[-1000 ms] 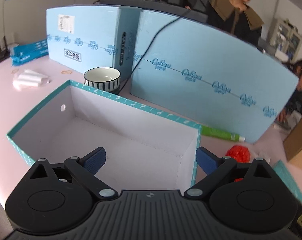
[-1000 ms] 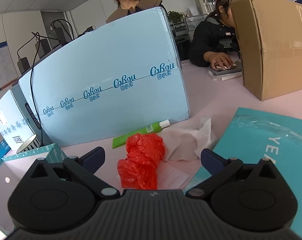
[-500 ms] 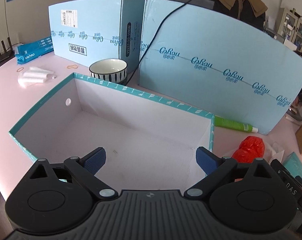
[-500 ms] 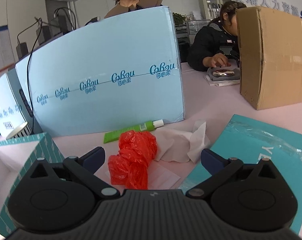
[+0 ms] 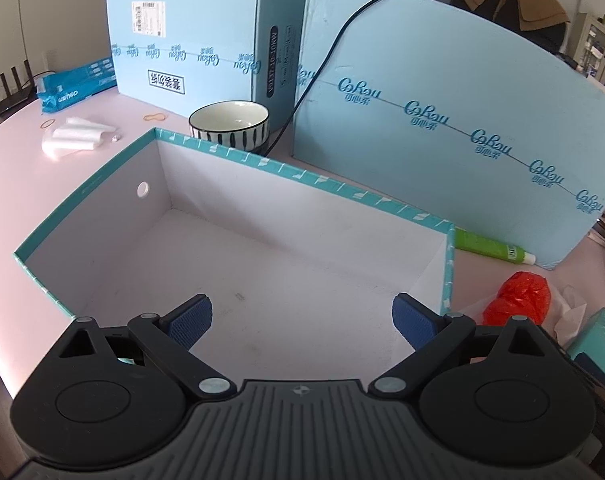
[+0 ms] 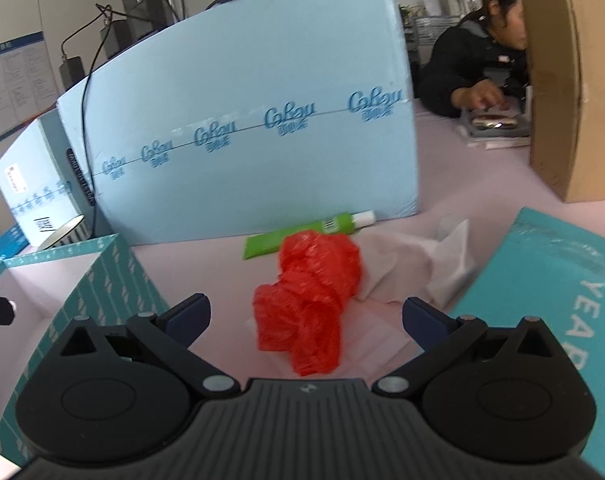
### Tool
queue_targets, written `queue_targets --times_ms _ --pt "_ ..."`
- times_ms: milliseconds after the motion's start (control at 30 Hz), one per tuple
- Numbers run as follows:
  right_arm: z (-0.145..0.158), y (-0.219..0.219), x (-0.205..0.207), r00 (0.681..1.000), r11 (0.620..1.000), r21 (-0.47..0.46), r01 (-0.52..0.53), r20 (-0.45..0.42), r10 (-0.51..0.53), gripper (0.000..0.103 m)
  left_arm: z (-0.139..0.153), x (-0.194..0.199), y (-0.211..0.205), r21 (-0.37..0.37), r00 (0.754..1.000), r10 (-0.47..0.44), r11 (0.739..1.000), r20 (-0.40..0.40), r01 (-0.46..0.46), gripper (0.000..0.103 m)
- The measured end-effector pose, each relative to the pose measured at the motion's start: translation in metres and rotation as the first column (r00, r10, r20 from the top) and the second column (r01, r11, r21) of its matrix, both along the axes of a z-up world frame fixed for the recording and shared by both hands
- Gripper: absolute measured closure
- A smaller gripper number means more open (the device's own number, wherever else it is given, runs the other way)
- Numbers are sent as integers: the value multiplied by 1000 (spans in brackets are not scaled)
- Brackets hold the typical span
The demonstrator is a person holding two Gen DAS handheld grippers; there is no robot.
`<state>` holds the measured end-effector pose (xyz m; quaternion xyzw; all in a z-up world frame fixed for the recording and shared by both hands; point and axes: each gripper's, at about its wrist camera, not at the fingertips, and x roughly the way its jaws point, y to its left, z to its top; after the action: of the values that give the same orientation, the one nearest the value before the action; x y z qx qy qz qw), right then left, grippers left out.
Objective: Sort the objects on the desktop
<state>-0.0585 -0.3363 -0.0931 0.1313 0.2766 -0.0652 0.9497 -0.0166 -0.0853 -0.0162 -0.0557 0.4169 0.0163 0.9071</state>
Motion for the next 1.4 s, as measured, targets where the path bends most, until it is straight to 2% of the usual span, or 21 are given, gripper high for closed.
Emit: queue_targets --times_ms 67,167,233,333,367,400,433,667,900,1267,1400 --pt "-2 3 4 999 1000 5 -23 -27 23 1 -1 1 1 1 1000 5 1000 -4 -5 6" --pt "-6 6 11 996 999 9 -46 -80 46 17 -2 2 3 4 1000 14 1000 -9 -14 6" --pt "-11 6 14 992 999 21 -48 -116 50 43 -3 2 5 5 1000 20 1000 -10 -20 6" --pt "-18 4 18 982 997 47 -61 -174 68 67 -3 2 7 6 999 31 1000 -14 -31 6" --pt "-20 4 18 981 997 50 -60 -184 68 71 -3 2 7 6 999 34 999 -15 -34 6" --pt "-21 4 18 979 997 50 -60 -190 69 87 -3 2 8 6 999 36 999 -14 -36 6" --pt "-22 5 18 978 997 47 -64 -193 72 92 -3 2 9 7 999 38 999 -14 -38 6" --pt "-22 8 18 977 995 45 -92 -189 99 93 -3 -1 10 7 999 47 999 -17 -47 6" --pt "-11 15 7 969 983 63 -173 -165 182 93 1 -6 11 4 1000 29 1000 7 -29 6" --pt "-10 30 -26 934 944 125 -305 -157 322 93 0 -22 8 8 1000 -11 1000 24 10 6" --pt "-9 40 -38 909 923 121 -364 -167 381 93 -1 -30 8 18 999 -22 1000 25 21 6"
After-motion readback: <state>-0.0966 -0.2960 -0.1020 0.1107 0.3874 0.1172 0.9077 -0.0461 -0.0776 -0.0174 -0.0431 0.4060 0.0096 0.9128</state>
